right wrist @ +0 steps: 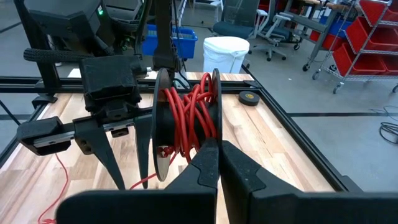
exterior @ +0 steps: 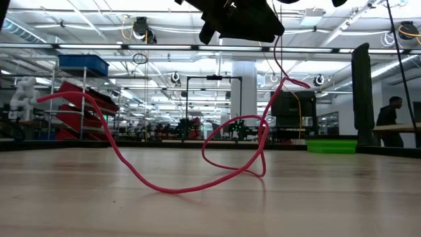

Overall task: Coil cords
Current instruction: Uncoil the red wire from the spool

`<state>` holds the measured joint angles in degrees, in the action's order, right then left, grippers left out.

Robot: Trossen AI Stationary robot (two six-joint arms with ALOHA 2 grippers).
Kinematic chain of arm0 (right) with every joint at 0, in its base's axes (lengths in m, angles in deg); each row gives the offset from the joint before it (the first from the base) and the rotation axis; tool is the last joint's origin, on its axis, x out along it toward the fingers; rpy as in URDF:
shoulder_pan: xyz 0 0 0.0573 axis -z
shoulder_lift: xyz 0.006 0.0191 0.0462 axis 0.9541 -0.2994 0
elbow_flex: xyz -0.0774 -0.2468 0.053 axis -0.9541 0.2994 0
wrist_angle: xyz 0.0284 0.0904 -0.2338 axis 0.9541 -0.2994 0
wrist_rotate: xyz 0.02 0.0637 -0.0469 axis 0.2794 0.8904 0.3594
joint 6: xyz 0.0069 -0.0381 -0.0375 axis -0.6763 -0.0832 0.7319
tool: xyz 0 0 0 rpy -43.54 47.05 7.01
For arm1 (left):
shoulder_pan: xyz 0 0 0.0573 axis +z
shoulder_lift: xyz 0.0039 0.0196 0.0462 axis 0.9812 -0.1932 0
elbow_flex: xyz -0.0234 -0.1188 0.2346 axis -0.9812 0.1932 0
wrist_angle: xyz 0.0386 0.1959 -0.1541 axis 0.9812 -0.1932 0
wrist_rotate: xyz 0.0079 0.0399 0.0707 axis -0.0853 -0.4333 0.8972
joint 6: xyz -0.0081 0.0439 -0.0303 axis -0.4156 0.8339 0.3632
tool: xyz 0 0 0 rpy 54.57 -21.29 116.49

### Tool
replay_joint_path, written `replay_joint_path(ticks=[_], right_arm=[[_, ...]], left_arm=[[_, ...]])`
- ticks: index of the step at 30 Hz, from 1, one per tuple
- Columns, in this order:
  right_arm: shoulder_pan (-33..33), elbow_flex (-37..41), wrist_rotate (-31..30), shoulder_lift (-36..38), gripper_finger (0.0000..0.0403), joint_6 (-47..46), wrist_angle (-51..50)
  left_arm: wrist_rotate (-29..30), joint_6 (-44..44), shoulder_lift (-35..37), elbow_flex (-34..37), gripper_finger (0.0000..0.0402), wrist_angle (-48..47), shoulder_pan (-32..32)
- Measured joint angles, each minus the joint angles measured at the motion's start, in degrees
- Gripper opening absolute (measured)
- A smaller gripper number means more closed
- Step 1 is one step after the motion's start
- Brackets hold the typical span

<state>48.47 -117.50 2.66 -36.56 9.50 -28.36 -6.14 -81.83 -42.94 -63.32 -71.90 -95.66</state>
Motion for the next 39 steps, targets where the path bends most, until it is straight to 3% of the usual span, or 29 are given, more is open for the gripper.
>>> replay_joint_path(ticks=[10, 21, 32, 39], right_arm=[[0.01, 0.0, 0.0, 0.0, 0.0, 0.0, 0.34], [0.01, -0.02, 1.49, 0.0, 0.0, 0.12, 0.06], [0.01, -0.02, 1.49, 0.0, 0.0, 0.33, -0.17], [0.01, -0.02, 1.47, 0.02, 0.0, 0.31, -0.17]], left_arm=[[-1.3, 1.44, -2.04, 0.0, 0.0097, 4.83, 0.0], [-2.01, 1.54, -6.53, 0.0, 0.0006, 9.33, 1.17], [-4.35, 1.9, -5.81, 0.0, 0.0044, 9.23, 0.96], [-4.33, 1.9, -5.81, 0.0, 0.0101, 9.21, 0.92]])
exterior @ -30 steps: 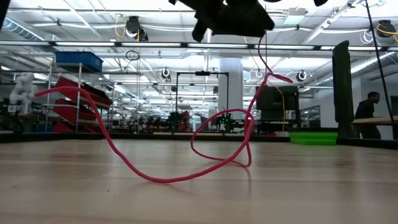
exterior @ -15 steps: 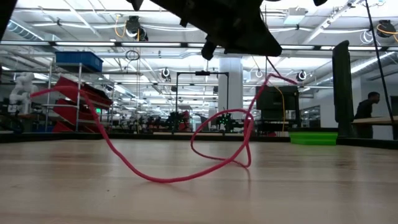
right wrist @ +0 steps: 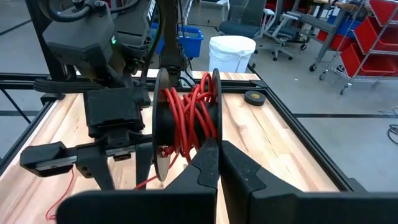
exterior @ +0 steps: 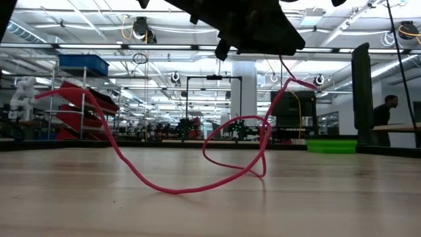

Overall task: Coil cords
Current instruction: Uncoil the red wire from the spool

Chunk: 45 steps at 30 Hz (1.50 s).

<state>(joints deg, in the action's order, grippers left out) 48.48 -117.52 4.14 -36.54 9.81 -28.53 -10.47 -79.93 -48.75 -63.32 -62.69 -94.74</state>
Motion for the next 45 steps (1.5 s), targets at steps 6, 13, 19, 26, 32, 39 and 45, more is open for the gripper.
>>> replay_joint_path(ticks=[6, 13, 19, 26, 32, 39, 45], right_arm=[[0.0, 0.0, -0.01, 0.0, 0.0, -0.04, -0.32], [0.0, 0.0, -0.01, 0.0, 0.0, -0.04, -0.53], [0.0, 0.0, -0.01, 0.0, 0.0, -0.06, -0.94], [0.0, 0.0, -0.01, 0.01, 0.0, -0.09, -0.87], [0.0, 0.0, -0.01, 0.02, 0.0, -0.09, -0.87], [0.0, 0.0, -0.01, 0.02, 0.0, -0.11, -0.85], [-0.01, 0.0, -0.01, 0.01, 0.0, -0.09, -0.85]], left_arm=[[-0.06, 0.09, 0.0, 0.0, 0.0131, -0.96, 0.0], [-4.73, -0.39, 0.81, -0.02, 0.0132, -1.63, 0.0], [-4.66, -0.48, 3.92, -0.07, 0.0132, -5.53, 0.0], [-4.44, -0.5, 4.37, -0.09, 0.0132, -6.65, -0.22], [-1.53, -0.46, 4.37, -0.09, 0.0127, -8.7, -0.26], [-1.45, -0.42, 4.37, -0.09, 0.0083, -8.66, -0.26], [-1.44, -0.36, 4.37, -0.09, 0.0015, -9.51, -0.26]])
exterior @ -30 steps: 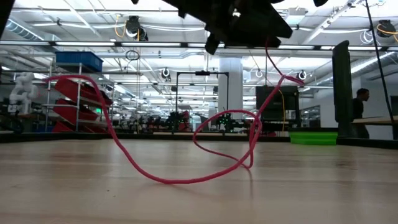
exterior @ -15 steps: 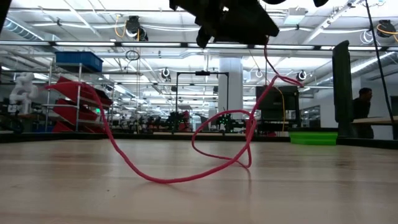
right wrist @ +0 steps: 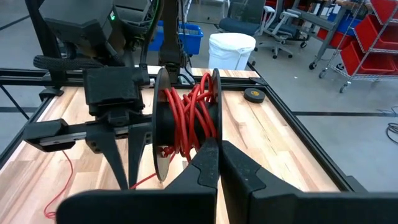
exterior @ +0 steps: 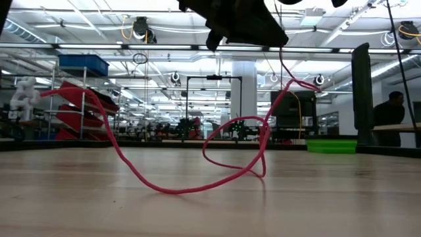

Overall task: Coil cords
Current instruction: Uncoil the red wire from the spool

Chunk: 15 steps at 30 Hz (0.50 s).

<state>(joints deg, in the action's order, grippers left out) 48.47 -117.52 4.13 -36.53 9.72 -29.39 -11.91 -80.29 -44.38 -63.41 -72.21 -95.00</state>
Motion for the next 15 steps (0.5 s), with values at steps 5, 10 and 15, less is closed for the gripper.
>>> replay_joint_path(ticks=[5, 10, 15], right_arm=[[0.01, 0.0, 0.0, 0.01, 0.0, 0.0, 0.0], [0.01, 0.0, 0.0, 0.01, 0.0, 0.0, 0.0], [-0.01, 0.0, 0.02, 0.01, 0.0, -0.02, 0.06]], left_arm=[[0.0, 0.03, 0.0, 0.0, 0.0008, -0.38, 0.04], [0.03, 0.39, 0.27, 0.01, 0.0003, -0.75, 0.04], [3.12, 0.08, 2.3, 0.02, 0.0002, -4.09, 0.04]])
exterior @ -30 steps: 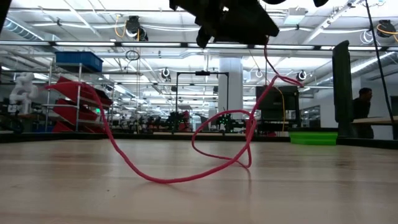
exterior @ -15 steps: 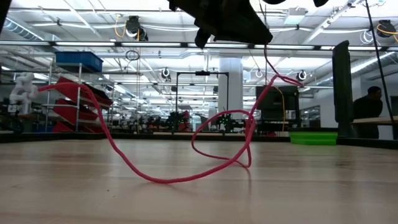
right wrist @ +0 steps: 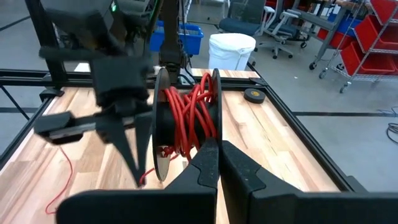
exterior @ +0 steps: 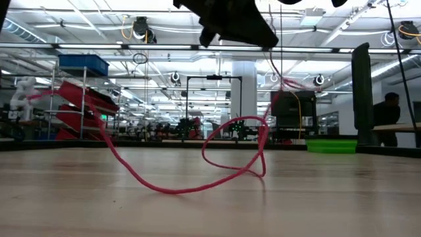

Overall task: Coil cords
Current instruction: Uncoil the red wire from the spool

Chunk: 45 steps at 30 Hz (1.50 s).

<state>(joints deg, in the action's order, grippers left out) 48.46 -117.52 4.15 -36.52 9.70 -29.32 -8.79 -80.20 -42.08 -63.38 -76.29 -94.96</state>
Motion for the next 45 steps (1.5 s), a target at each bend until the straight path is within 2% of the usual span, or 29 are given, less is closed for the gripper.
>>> replay_joint_path(ticks=[12, 15, 21, 35, 45], right_arm=[[0.02, 0.0, 0.83, -0.28, 0.0, -0.44, 0.19], [0.02, 0.0, 1.36, -0.91, 0.0, -0.42, 1.15], [0.78, 0.0, 1.34, -2.92, 0.0, 0.18, 1.78], [4.23, 0.0, 1.29, -6.09, 0.0, 0.22, 1.79], [4.7, 0.0, 1.49, -8.44, 0.0, 0.7, 3.43]], left_arm=[[10.71, -0.18, 7.52, 0.0, 0.0001, -10.68, -3.34], [13.41, -0.16, 9.26, 0.0, 0.0001, -11.31, -4.43], [15.26, 0.37, 10.57, -0.21, 0.0001, -10.9, -6.14], [14.42, 3.77, 10.79, -0.39, 0.0001, -5.08, -7.34], [6.71, 7.82, 9.93, -0.41, 0.0001, 4.92, -7.93]])
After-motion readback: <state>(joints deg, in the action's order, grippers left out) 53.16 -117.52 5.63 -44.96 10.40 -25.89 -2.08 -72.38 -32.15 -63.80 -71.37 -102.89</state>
